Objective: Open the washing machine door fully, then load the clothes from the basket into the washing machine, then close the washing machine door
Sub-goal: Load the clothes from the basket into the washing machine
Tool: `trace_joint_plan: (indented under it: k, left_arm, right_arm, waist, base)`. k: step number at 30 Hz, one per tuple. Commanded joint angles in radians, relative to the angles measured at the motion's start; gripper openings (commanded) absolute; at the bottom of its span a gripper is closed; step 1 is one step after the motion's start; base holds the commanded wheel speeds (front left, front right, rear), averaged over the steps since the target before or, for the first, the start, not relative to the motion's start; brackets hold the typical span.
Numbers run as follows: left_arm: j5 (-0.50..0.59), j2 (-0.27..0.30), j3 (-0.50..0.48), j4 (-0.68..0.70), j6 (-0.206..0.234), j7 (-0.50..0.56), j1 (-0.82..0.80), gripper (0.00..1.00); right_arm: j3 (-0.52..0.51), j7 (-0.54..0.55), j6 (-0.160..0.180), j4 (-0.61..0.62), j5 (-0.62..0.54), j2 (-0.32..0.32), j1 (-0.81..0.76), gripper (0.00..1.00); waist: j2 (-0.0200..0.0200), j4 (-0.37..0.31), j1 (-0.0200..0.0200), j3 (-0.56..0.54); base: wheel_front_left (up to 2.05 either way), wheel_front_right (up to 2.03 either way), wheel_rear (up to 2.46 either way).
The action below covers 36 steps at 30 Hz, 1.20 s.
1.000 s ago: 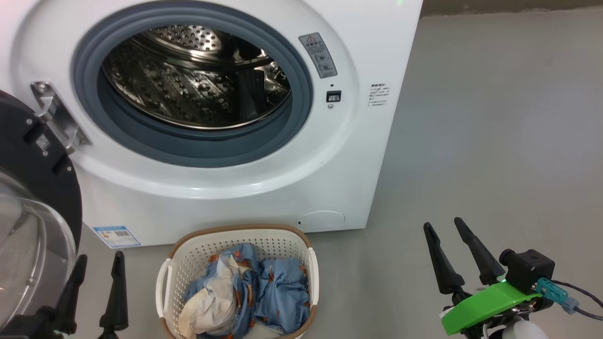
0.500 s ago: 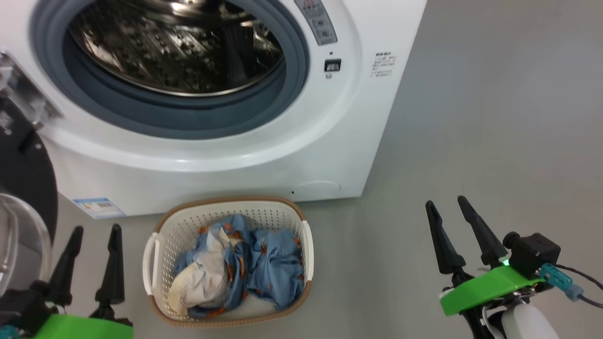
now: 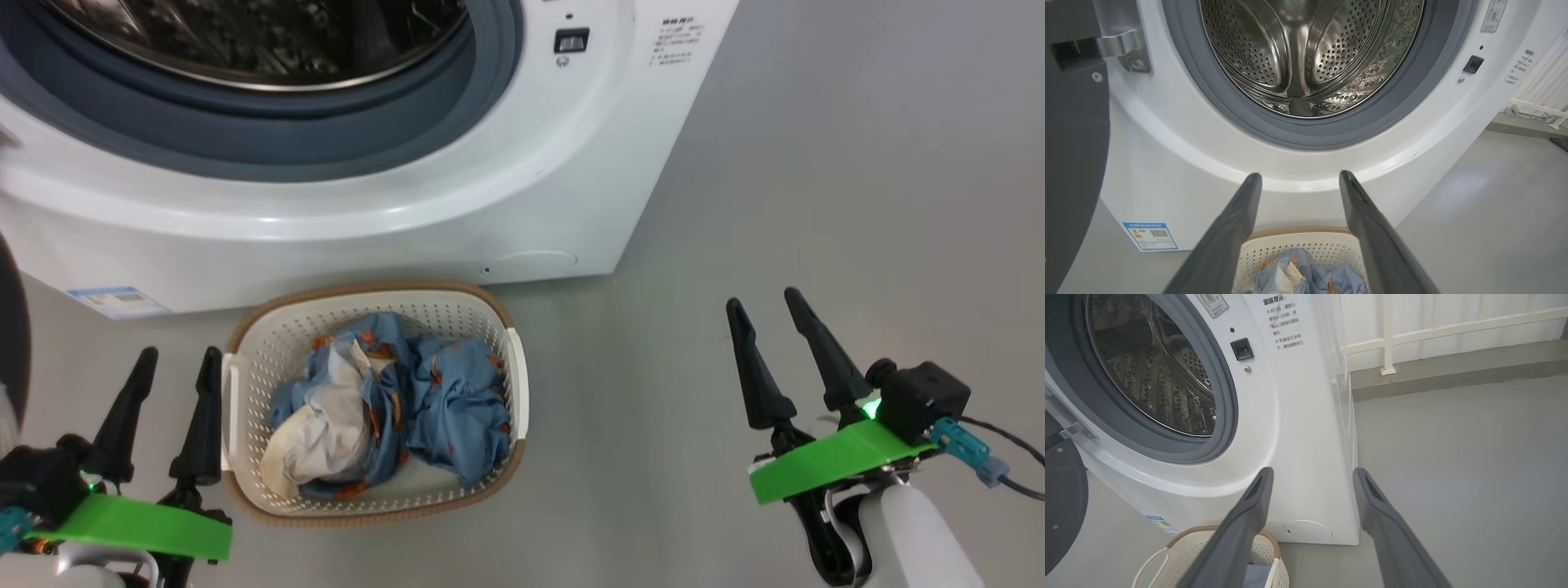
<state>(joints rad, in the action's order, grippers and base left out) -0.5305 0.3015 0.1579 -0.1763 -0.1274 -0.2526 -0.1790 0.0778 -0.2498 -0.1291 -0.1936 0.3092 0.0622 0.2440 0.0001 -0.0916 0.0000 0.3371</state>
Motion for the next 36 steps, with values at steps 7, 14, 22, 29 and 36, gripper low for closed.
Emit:
trace_joint_plan:
  k: [7,14,22,29,36]
  left_arm:
    - [-0.070,0.083,0.036,-0.061,-0.003,-0.008,-0.103,1.00]
    - [-0.111,0.097,0.069,-0.122,-0.003,-0.009,-0.172,1.00]
    - [-0.125,0.149,0.151,-0.207,-0.003,-0.009,-0.267,1.00]
    - [-0.163,0.162,0.233,-0.304,-0.003,-0.009,-0.357,1.00]
    - [-0.214,0.166,0.348,-0.433,-0.003,-0.009,-0.453,1.00]
  right_arm:
    - [0.028,-0.012,-0.002,0.043,-0.015,-0.011,0.047,1.00]
    - [0.044,-0.012,-0.002,0.062,0.012,-0.012,0.078,1.00]
    - [0.041,-0.012,-0.002,0.092,0.028,-0.012,0.105,1.00]
    - [0.051,-0.012,-0.002,0.107,0.041,-0.012,0.134,1.00]
    - [0.057,-0.012,-0.002,0.115,0.046,-0.012,0.152,1.00]
  waist:
    - [-0.0001,-0.025,0.0000,0.107]
    - [-0.0001,-0.044,0.0000,0.186]
    - [-0.0001,-0.062,0.0000,0.285]
    - [-0.0001,-0.072,0.0000,0.351]
    - [-0.0001,-0.079,0.0000,0.393]
  base:
    - [0.00,0.00,0.00]
    - [0.00,0.00,0.00]
    - [0.00,0.00,0.00]
    - [0.00,0.00,0.00]
    - [0.00,0.00,0.00]
